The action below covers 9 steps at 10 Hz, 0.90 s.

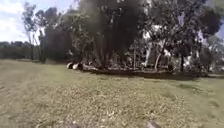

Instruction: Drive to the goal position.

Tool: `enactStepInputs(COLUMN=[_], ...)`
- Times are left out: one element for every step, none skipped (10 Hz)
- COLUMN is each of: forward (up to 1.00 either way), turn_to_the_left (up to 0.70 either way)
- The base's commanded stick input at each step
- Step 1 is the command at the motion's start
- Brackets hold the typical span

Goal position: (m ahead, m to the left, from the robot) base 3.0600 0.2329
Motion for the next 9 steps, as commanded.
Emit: enactStepInputs(forward=[0.7,0.7,0.7,0.7,0.7,0.7,0.7,0.7,0.7], turn_to_the_left=[0.0,0.0,0.0,0.0,0.0,0.0,0.0,0.0,-0.07])
